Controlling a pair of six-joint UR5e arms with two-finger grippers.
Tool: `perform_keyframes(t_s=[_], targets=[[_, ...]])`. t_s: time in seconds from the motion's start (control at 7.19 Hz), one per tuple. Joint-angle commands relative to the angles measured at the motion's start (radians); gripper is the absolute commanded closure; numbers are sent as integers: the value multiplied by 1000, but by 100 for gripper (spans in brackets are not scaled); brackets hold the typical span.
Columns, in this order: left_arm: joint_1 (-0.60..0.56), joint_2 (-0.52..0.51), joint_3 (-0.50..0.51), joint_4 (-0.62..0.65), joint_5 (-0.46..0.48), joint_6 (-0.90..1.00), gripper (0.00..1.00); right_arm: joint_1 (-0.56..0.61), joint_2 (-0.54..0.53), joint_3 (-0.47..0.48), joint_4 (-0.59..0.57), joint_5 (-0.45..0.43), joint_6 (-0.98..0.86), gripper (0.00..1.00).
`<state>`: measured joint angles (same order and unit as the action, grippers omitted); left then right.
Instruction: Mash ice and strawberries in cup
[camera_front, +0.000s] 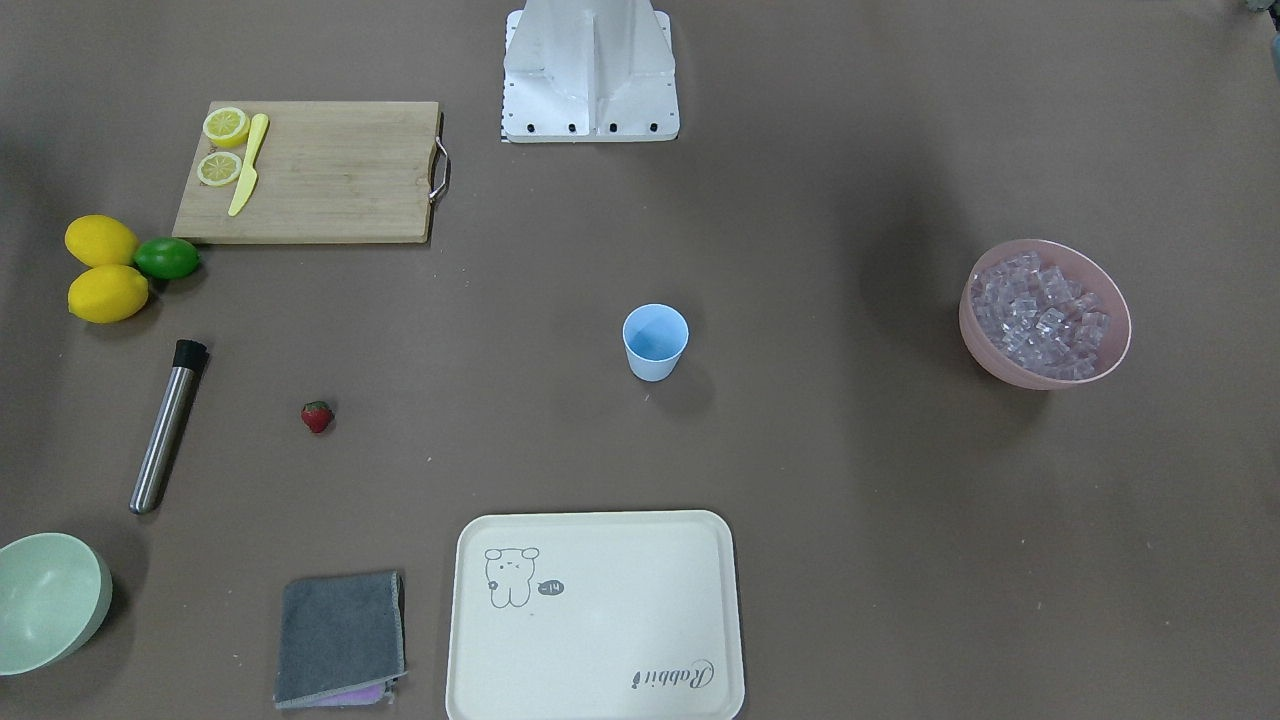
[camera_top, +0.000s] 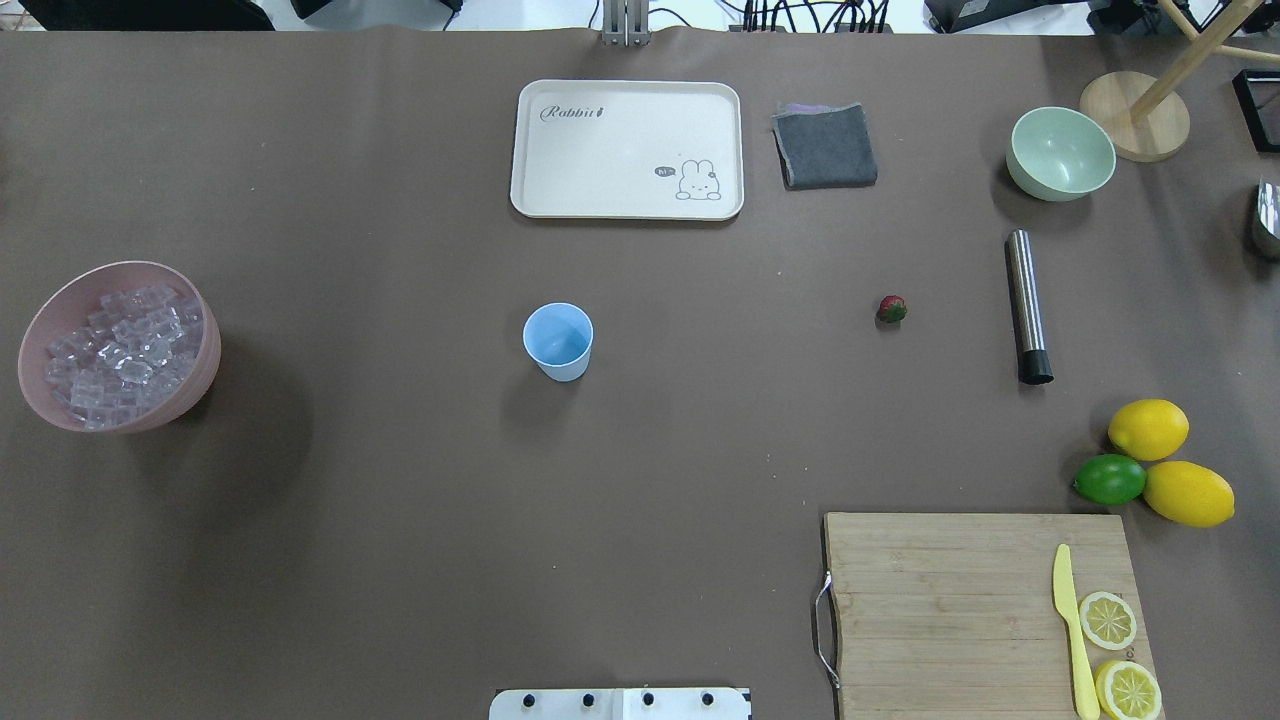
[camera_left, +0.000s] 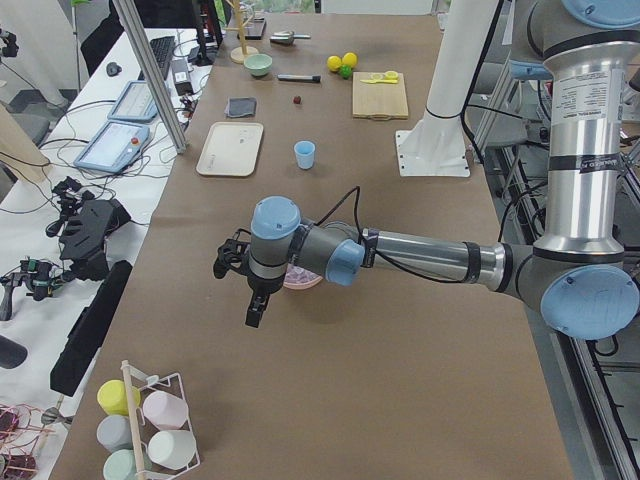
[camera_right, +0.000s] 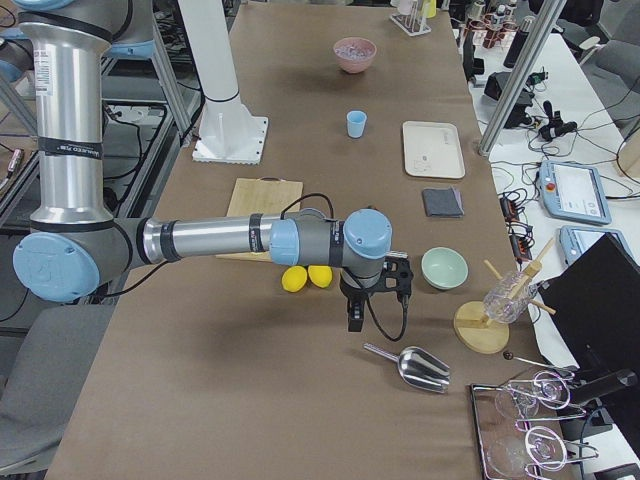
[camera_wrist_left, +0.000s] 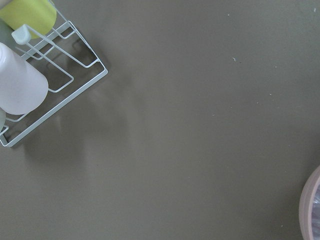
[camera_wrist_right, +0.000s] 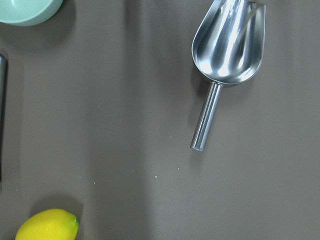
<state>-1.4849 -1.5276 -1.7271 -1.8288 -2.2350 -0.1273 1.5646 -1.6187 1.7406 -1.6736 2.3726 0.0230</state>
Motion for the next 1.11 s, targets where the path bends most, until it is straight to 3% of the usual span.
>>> perform_keyframes(t_s=[0.0, 0.97], targets=[[0, -8, -2, 2, 0, -2, 3, 0, -1, 2, -2, -1, 0, 0], [2, -16, -3, 0, 0, -3, 3, 0, 8, 0, -2, 5, 0, 0]])
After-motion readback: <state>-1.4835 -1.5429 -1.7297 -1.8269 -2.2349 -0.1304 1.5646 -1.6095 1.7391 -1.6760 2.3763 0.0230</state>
